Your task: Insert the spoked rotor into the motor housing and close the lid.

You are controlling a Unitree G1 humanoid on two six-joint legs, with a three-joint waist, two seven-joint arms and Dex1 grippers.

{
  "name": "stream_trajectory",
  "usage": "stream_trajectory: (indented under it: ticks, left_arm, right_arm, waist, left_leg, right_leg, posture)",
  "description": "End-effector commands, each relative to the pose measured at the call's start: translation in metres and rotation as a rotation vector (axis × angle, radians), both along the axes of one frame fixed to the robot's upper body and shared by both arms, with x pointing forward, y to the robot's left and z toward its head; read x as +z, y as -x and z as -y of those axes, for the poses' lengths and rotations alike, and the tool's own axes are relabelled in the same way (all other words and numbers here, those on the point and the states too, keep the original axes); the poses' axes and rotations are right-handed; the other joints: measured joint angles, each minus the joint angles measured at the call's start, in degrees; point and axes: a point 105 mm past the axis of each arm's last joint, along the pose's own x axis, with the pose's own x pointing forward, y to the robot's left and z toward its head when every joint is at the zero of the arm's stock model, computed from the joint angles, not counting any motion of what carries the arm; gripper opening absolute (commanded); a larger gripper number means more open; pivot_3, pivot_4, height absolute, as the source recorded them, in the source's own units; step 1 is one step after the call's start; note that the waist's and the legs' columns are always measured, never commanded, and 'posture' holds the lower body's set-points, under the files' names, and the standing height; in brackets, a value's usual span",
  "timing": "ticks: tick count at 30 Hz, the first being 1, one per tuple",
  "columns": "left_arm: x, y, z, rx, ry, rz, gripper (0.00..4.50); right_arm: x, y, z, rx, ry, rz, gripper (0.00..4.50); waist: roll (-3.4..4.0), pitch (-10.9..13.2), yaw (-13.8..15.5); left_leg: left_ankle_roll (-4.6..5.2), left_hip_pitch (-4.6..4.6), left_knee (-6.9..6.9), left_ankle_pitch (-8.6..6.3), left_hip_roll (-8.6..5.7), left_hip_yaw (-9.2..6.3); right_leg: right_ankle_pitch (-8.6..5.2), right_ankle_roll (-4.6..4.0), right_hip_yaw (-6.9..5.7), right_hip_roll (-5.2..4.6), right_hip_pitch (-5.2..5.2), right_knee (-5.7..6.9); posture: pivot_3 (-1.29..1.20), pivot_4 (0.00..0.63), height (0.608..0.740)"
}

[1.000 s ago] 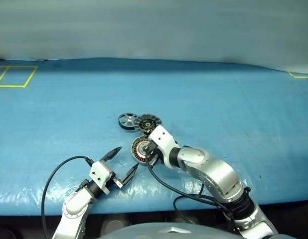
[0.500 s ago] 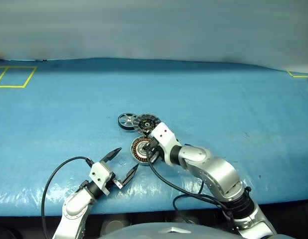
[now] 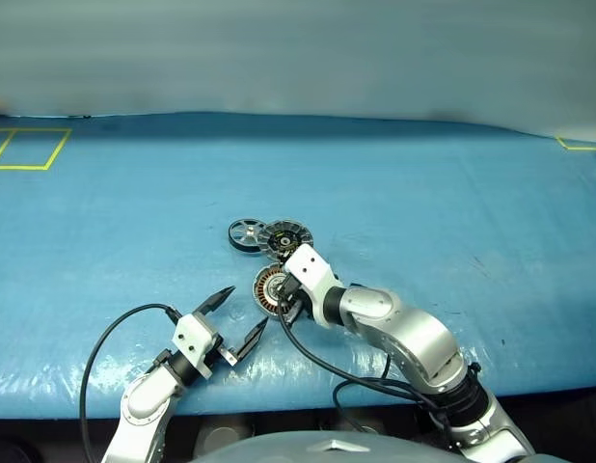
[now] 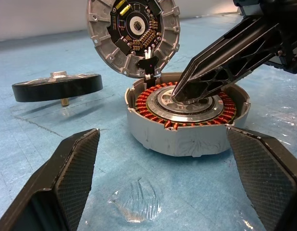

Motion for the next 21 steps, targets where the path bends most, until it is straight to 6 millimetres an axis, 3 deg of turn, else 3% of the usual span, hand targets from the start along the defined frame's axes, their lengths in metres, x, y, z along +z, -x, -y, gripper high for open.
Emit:
stream_trajectory:
  ticks: [1, 8, 15, 21]
  left_arm:
    - [0.002, 0.000, 0.001, -0.002, 0.006, 0.009, 4.50]
    - [0.002, 0.000, 0.002, -0.005, 0.006, 0.009, 4.50]
    - [0.002, -0.001, 0.002, -0.009, 0.005, 0.008, 4.50]
    - [0.002, -0.001, 0.003, -0.010, 0.007, 0.010, 4.50]
  right_arm:
    - [0.003, 0.001, -0.001, 0.007, -0.021, 0.006, 0.02]
    - [0.000, 0.001, 0.004, -0.018, -0.020, -0.003, 0.02]
    - [0.029, -0.007, 0.001, -0.042, -0.110, 0.059, 0.02]
    - [0.020, -0.009, 0.003, -0.048, -0.073, 0.055, 0.02]
  waist:
    - [0.00, 0.00, 0.00]
    - [0.00, 0.00, 0.01]
    - [0.00, 0.00, -0.01]
    - [0.00, 0.00, 0.00]
  left_leg:
    - [0.00, 0.00, 0.00, 0.00, 0.00, 0.00]
    - [0.00, 0.00, 0.00, 0.00, 0.00, 0.00]
    - [0.00, 0.00, 0.00, 0.00, 0.00, 0.00]
    - [0.00, -0.01, -0.02, 0.00, 0.00, 0.00]
  right_leg:
    - [0.00, 0.00, 0.00, 0.00, 0.00, 0.00]
    - [0.00, 0.00, 0.00, 0.00, 0.00, 0.00]
    - [0.00, 0.00, 0.00, 0.00, -0.01, -0.01]
    - [0.00, 0.00, 0.00, 0.00, -0.02, -0.02]
  posture:
    - [0.00, 0.150, 0.740]
    - [0.00, 0.150, 0.740]
    - [0.00, 0.150, 0.740]
    - [0.00, 0.150, 0.740]
